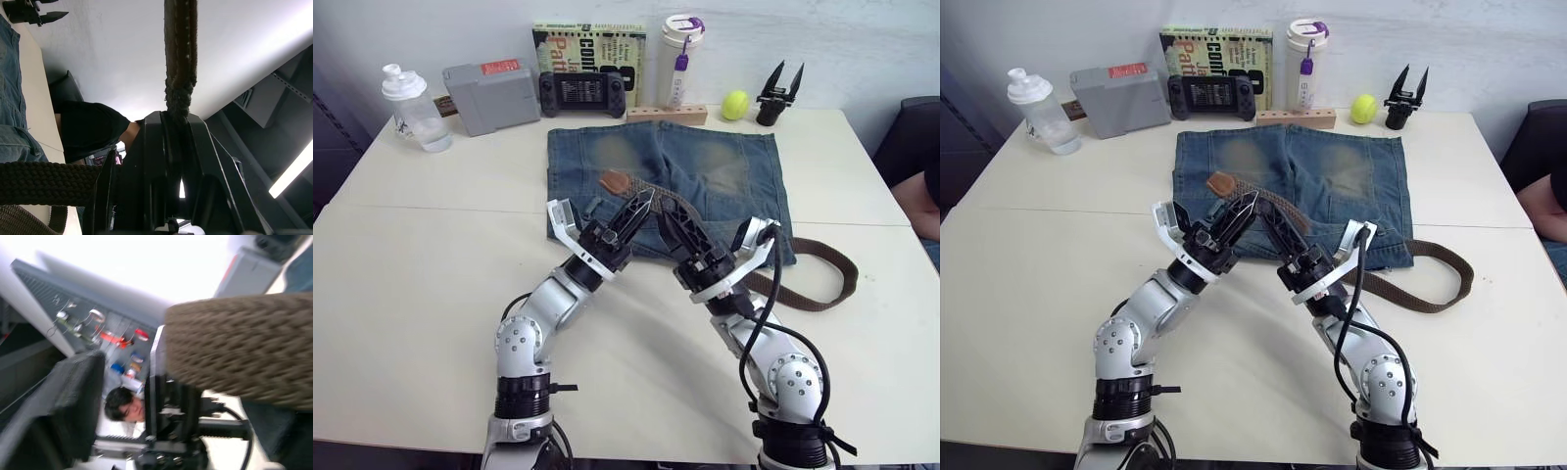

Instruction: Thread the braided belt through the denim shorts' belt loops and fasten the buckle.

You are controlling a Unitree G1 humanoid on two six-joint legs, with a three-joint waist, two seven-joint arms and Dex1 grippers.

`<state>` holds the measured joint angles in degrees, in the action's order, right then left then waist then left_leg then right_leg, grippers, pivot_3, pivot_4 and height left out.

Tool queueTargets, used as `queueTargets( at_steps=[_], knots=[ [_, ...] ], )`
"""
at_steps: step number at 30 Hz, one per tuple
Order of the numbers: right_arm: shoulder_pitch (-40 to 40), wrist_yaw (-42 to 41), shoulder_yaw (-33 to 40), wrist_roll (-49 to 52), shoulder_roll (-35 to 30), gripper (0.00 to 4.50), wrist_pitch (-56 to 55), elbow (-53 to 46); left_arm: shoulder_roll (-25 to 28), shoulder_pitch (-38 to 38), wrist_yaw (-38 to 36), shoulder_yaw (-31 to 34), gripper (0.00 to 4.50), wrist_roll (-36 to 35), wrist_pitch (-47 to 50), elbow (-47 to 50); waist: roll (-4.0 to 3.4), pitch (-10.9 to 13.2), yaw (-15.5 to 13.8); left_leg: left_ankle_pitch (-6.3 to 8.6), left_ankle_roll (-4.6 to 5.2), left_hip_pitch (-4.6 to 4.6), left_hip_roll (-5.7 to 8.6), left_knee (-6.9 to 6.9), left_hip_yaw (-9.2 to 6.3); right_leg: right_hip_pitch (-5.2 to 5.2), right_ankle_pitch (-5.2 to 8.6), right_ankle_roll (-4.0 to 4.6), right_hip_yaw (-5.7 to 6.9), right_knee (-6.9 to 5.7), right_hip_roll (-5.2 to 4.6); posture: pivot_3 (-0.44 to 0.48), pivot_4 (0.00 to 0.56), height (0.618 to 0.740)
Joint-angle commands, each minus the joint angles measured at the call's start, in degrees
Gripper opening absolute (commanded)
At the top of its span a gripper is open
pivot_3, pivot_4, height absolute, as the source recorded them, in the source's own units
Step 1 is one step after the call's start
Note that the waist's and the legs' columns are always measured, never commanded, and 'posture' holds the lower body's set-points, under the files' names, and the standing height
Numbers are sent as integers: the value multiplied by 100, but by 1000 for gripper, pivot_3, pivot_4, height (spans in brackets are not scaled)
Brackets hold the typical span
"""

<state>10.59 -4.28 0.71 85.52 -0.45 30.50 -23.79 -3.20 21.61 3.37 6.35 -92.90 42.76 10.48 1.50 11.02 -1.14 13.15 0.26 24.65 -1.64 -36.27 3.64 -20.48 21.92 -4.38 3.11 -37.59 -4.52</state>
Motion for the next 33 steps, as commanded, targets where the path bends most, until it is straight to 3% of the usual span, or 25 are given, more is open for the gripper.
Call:
queueTargets(
  at_steps=[1, 5, 10, 11, 15, 19, 22, 24, 28, 33],
  knots=[
    [141, -54, 123, -131, 140, 1962, -188, -51, 26, -53, -64, -74, 0, 64, -1, 225, 0, 0, 7, 0, 0, 0, 0, 0, 0, 0, 0, 0, -1, -1, 0, 0, 150, 693],
    [245, 4, 212, -237, 252, 230, -303, 69, 129, -121, -87, -76, 0, 48, 79, 232, 0, 0, 33, -2, -3, 0, 0, 2, 1, -2, 0, 0, -1, -1, 0, 0, 150, 693],
    [367, 117, 432, -302, 163, 101, -334, 33, 1056, -392, -499, -108, 0, -26, 664, 477, -1, 0, 107, -3, -5, 0, -2, 7, 2, -6, 1, 1, -4, -3, 1, 0, 150, 693],
    [371, 142, 493, -281, 108, 0, -319, 3, 1317, -466, -686, -114, 928, -155, 845, 542, -2, 1, 125, -11, -18, 0, -1, 10, 3, -10, 1, 2, -5, -5, 0, 0, 150, 693],
    [364, 342, 1001, 125, -485, 0, -124, -258, 3446, -932, -2695, 56, 2704, 316, 2035, 838, -3, 2, 151, -15, -26, 0, -1, 16, 5, -16, 5, 9, -8, -11, -1, 0, 150, 693],
    [178, 278, 1333, 637, -1427, 0, 327, -480, 4756, -915, -4402, 151, 4387, 1113, 2082, 443, -49, 29, 113, -21, -41, -9, -3, 33, 7, -27, 23, 44, -8, -27, -9, 0, 150, 693],
    [-31, -11, 1622, 1012, -2476, 0, 879, -653, 5544, -638, -5956, -281, 4454, 2585, 1208, 125, -68, 41, 112, -4, -30, -14, -5, 47, 4, -30, 31, 71, -4, -21, -13, 0, 150, 693],
    [-229, -312, 1871, 1209, -3279, 0, 1248, -777, 5761, -197, -6740, -627, 4454, 3482, 481, -334, -78, 47, 110, -4, -28, -14, -2, 70, 14, -34, 38, 95, -7, -5, -20, 0, 150, 693],
    [-619, -894, 2390, 1503, -4377, 0, 1664, -952, 5650, 731, -7764, -1166, 4454, 4371, -107, -990, -83, 50, 56, -1, -9, -3, -7, 78, 15, -42, 31, 82, -2, 2, -13, 0, 150, 693],
    [-1405, -1596, 3076, 1516, -5131, 0, 2004, -1283, 4501, 1974, -7746, -1593, 4454, 5380, -1026, -1730, -74, 55, -23, -5, 11, 57, -11, 42, 15, -80, 40, 65, 9, -15, 8, 0, 150, 693]
  ],
)
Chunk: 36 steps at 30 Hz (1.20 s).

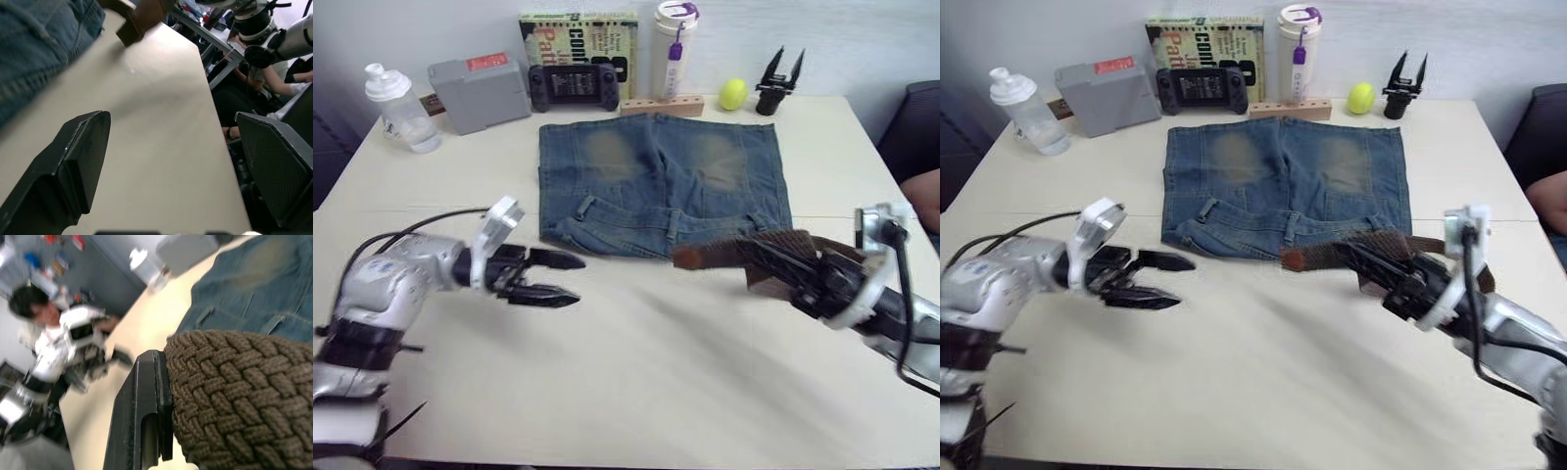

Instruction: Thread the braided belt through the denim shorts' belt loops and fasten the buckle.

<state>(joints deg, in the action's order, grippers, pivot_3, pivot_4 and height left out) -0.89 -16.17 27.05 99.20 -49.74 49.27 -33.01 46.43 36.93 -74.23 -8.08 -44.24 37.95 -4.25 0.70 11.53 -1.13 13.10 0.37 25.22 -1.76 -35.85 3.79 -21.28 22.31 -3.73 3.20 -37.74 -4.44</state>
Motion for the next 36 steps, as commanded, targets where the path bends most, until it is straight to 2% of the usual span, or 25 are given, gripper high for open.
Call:
queueTargets(
  at_steps=[1, 4, 8, 11, 13, 16, 20, 22, 25, 28, 33, 35, 36],
  knots=[
    [-423, -500, 565, 127, -270, 0, 157, -433, -784, 658, 98, -280, 4454, 789, -825, -409, 10, 6, -35, -4, -1, 7, -1, -19, 0, -2, 2, -6, 2, -7, 3, 0, 150, 693],
    [-771, -566, 855, 8, -368, 0, 130, -571, -1717, 1103, 440, -797, 4454, 1879, -2054, -1022, 19, 12, -56, -6, 3, 8, 7, -34, 3, 5, -13, -37, 0, -7, 1, 0, 150, 693],
    [-1092, -354, 1350, -130, -462, 0, 31, -697, -2959, 1549, 1450, -1069, 4454, 3196, -4155, -2526, 32, 19, -48, -9, 65, 5, 30, -53, 14, 24, -56, -103, 0, 13, -21, 0, 150, 693],
    [-1313, -42, 1839, -96, -572, 0, 3, -760, -3501, 1783, 2153, -1244, 4454, 3993, -5367, -3509, 43, 25, -24, -9, 84, 7, 31, -58, 26, 27, -95, -118, -21, 33, -35, 0, 150, 693],
    [-1476, 55, 2112, -63, -624, 0, 9, -816, -3693, 1928, 2586, -1330, 4454, 4451, -6012, -4081, 46, 27, -21, -9, 84, 7, 31, -58, 27, 28, -101, -120, -30, 37, -38, 0, 150, 693],
    [-1630, 226, 2451, 16, -677, 0, -58, -854, -3908, 2244, 3753, -1645, 4454, 5424, -6677, -4988, 50, 29, -43, -10, 82, 11, 28, -46, 27, 20, -100, -117, -31, 44, -34, 0, 150, 693],
    [-1574, 400, 2568, 101, -781, 0, -158, -868, -4099, 2636, 5014, -2094, 4454, 6454, -6886, -5886, 53, 31, -56, -13, 80, 27, 32, -43, 28, 0, -98, -115, -27, 40, -32, 0, 150, 693],
    [-1519, 474, 2569, 161, -847, 0, -210, -868, -4193, 2777, 5374, -2312, 4454, 6860, -6903, -6241, 55, 32, -66, -13, 81, 27, 35, -49, 29, 1, -98, -116, -21, 36, -37, 0, 150, 693],
    [-1421, 578, 2519, 220, -929, 0, -286, -855, -4274, 2945, 5819, -2607, 3568, 7350, -6948, -6548, 58, 31, -67, -14, 90, 17, 43, -61, 22, 20, -102, -122, -21, 33, -50, 0, 150, 693],
    [-1376, 627, 2407, 175, -935, 0, -328, -865, -4272, 3060, 6058, -2598, 2297, 7474, -7120, -6619, 58, 31, -47, -11, 94, 10, 47, -62, 21, 33, -102, -123, -21, 37, -61, 0, 150, 693],
    [-1233, 757, 2177, -31, -886, 0, -397, -742, -3905, 3131, 6334, -2565, 181, 7683, -7610, -6499, 58, 31, -8, -15, 91, 18, 49, -60, 23, 18, -102, -122, -21, 30, -63, 0, 150, 693],
    [-1147, 882, 2049, -110, -844, 0, -462, -682, -3625, 3051, 5986, -2391, 32, 7475, -7966, -6368, 58, 31, 13, -18, 87, 16, 48, -59, 27, 12, -102, -122, -22, 22, -62, 0, 150, 693],
    [-1112, 967, 1990, -94, -813, 0, -507, -661, -3429, 2923, 5470, -2283, 32, 7208, -8306, -6252, 58, 31, 30, -22, 83, 19, 47, -58, 31, 2, -102, -121, -25, 14, -60, 0, 150, 693]
  ],
)
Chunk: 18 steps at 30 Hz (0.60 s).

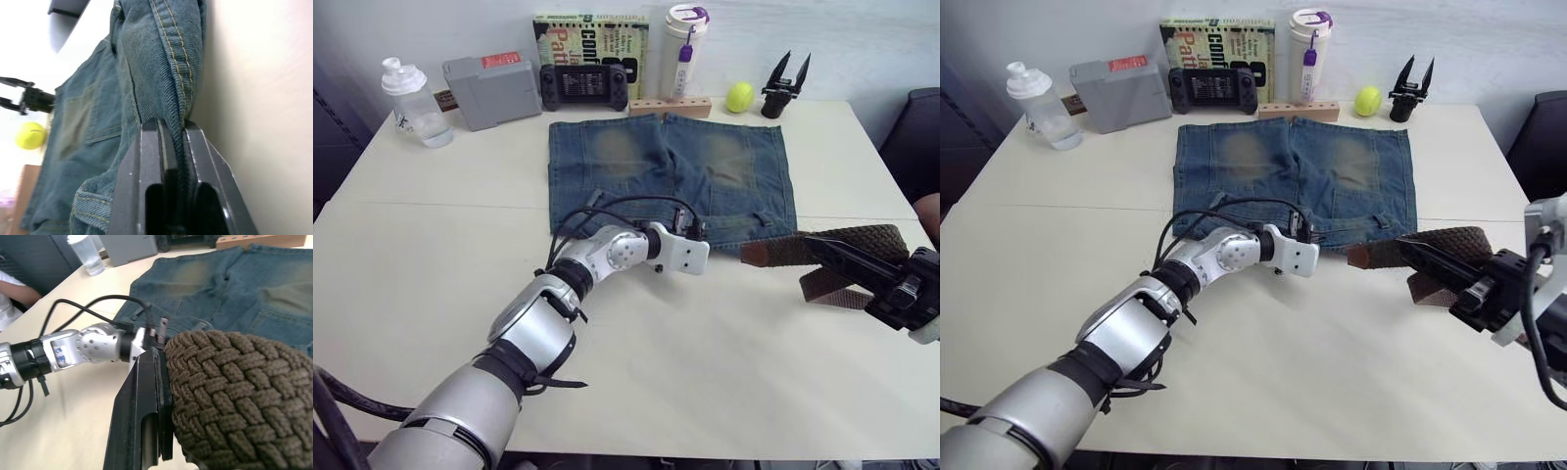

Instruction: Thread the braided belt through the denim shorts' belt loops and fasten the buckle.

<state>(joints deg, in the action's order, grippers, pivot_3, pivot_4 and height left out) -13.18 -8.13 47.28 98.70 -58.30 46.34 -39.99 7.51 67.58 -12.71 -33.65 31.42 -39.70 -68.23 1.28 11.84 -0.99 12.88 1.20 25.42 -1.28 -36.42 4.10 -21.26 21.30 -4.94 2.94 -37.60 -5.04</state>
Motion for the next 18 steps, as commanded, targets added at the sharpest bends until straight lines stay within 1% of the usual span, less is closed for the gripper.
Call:
queueTargets(
  at_steps=[1, 3, 5, 7, 9, 10, 13, 15, 17, 18],
  knots=[
    [151, 237, -82, -34, 70, 0, -249, 58, 636, -252, -1094, 343, 32, -543, -766, 248, 0, 0, 37, -5, -7, 0, 0, 2, 4, -6, 1, 1, -1, -4, 0, 0, 150, 693],
    [191, 413, -174, 25, 149, 0, -325, 86, 993, -588, -2108, 470, 32, -1097, -1142, 568, 0, 0, 73, -26, -41, -3, -5, 10, 19, -15, 3, 5, 2, -11, 6, 0, 150, 693],
    [217, 637, -296, 47, 226, 0, -400, 130, 1393, -1043, -3142, 555, 32, -1754, -1243, 1133, -2, -1, 103, -38, -59, -5, -9, 15, 22, -19, 10, 18, 2, -18, 9, 0, 150, 693],
    [235, 806, -405, 74, 279, 0, -441, 163, 1774, -1617, -4191, 637, 32, -2601, -854, 2027, -4, -2, 113, -41, -63, -8, -16, 12, 23, -18, 14, 26, 0, -23, 14, 0, 150, 693],
    [259, 1008, -537, 181, 346, 0, -498, 178, 2212, -2189, -4796, 670, 32, -3126, -441, 3027, -5, -3, 114, -44, -68, -13, -23, 12, 22, -15, 20, 37, -11, -29, 20, 0, 150, 693],
    [268, 1101, -619, 243, 369, 0, -517, 160, 2416, -2459, -5009, 704, 32, -3322, -184, 3510, -6, -3, 127, -45, -69, -13, -27, 7, 18, -15, 21, 39, -12, -32, 24, 0, 150, 693],
    [260, 1446, -921, 548, 442, 0, -607, 43, 2915, -3111, -5268, 872, 32, -3555, 534, 4622, -11, -6, 115, -48, -74, -22, -37, 4, 6, -3, 25, 49, -12, -39, 36, 0, 150, 693],
    [206, 1654, -1133, 737, 520, 0, -663, -81, 3083, -3430, -5337, 936, 32, -3586, 985, 5029, -14, -8, 117, -48, -73, -28, -38, 1, -3, 9, 26, 49, -9, -41, 40, 0, 150, 693],
    [190, 1816, -1293, 863, 563, 0, -736, -157, 3104, -3583, -5308, 1006, 32, -3545, 1294, 5226, -19, -11, 116, -45, -68, -35, -38, 2, -6, 19, 26, 50, -7, -39, 40, 0, 150, 693],
    [191, 1934, -1461, 931, 595, 0, -787, -243, 3054, -3614, -5283, 1049, 429, -3559, 1511, 5262, -20, -12, 113, -44, -66, -34, -37, 1, -6, 20, 26, 50, -6, -38, 40, 0, 150, 693]
  ],
)
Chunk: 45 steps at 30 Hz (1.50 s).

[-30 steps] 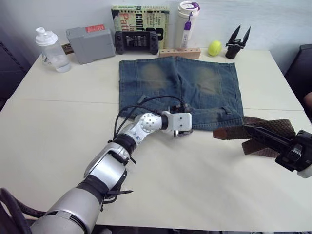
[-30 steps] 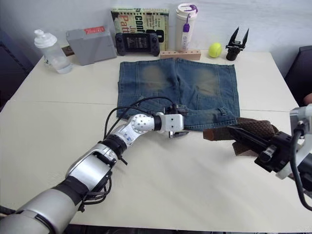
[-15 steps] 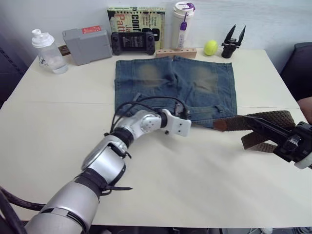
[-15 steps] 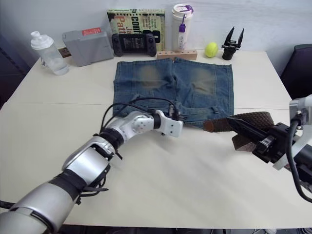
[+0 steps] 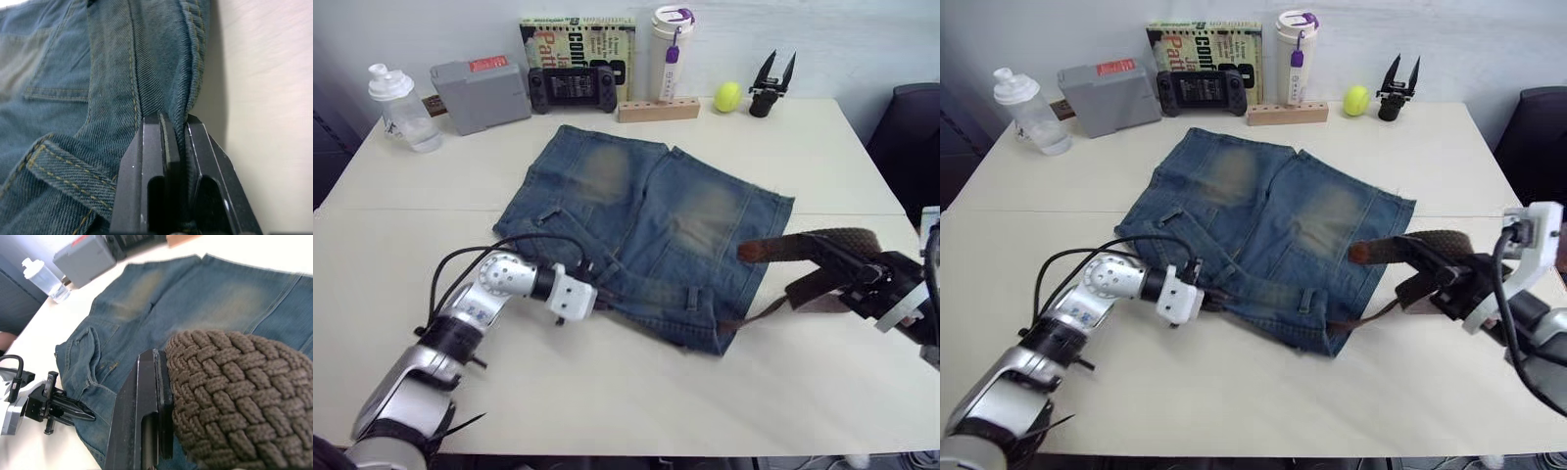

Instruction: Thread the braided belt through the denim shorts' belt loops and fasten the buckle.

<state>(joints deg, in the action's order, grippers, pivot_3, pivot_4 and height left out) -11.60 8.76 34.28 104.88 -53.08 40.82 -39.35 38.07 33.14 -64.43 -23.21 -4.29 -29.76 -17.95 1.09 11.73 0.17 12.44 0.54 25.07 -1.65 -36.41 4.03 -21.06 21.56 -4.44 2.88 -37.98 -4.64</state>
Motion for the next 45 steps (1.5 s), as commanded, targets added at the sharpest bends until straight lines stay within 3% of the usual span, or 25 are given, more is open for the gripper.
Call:
queueTargets(
  at_steps=[1, 3, 6, 11, 16, 20, 25, 32, 45],
  knots=[
    [58, 378, -349, 407, 91, 0, -297, -419, -56, -170, -140, 52, 693, -83, 807, 271, -1, -1, -9, 1, 2, 0, 1, -2, -1, 2, 0, 0, 1, -1, 0, 0, 150, 693],
    [90, 615, -605, 613, 85, 0, -426, -590, -114, -145, -235, 145, 1345, -254, 1236, 353, -2, -3, -10, 2, 4, -2, 1, -3, -5, 6, 0, 0, 4, 1, 1, 0, 150, 693],
    [14, 986, -738, 799, 86, 0, -750, -783, -70, -44, -569, 392, 2873, -632, 1644, 443, -2, -3, -10, 1, 2, 1, 2, -3, -9, 4, 0, 0, 8, 0, 1, 0, 150, 693],
    [-369, 1562, -930, 812, 130, 0, -1391, -1176, 315, 187, -1532, 974, 4492, -1910, 3077, 970, -2, -2, 3, -2, -3, 4, -1, -5, -11, 0, 0, 0, 9, -2, 8, 0, 150, 693],
    [-412, 2452, -1445, 812, 578, 0, -1992, -1112, 524, 646, -1604, 1521, 4492, -2658, 4499, 1399, -1, -3, -1, -5, -9, 1, 0, -7, -16, 5, 0, 0, 10, -2, 8, 0, 150, 693],
    [-411, 2749, -1848, 812, 788, 0, -2204, -1277, 668, 843, -1501, 1801, 4492, -2749, 5076, 1532, -2, -3, 1, -6, -10, 1, 1, -8, -17, 5, 1, 0, 8, -2, 9, 0, 150, 693],
    [-659, 2755, -1844, 812, 845, 0, -2333, -1316, 832, 687, -1474, 1829, 4492, -2275, 4785, 1383, -2, -3, -1, -7, -11, 1, 0, -7, -15, 0, 2, 2, 6, -7, 12, 0, 150, 693],
    [-416, 2702, -1955, 812, 1107, 0, -2744, -1452, 734, 400, -1323, 1917, 4492, -2219, 4819, 1545, -2, -3, -7, -6, -11, 2, 1, -8, -15, 0, 2, 2, 3, -9, 9, 0, 150, 693],
    [-1570, 1883, -1974, 812, 563, 0, -2858, -1770, 768, -8, -1156, 2036, 4492, -2184, 4848, 1783, -2, -3, -1, -5, -8, 1, 0, -8, -15, 2, 3, 4, 3, -11, 8, 0, 150, 693]
  ],
)
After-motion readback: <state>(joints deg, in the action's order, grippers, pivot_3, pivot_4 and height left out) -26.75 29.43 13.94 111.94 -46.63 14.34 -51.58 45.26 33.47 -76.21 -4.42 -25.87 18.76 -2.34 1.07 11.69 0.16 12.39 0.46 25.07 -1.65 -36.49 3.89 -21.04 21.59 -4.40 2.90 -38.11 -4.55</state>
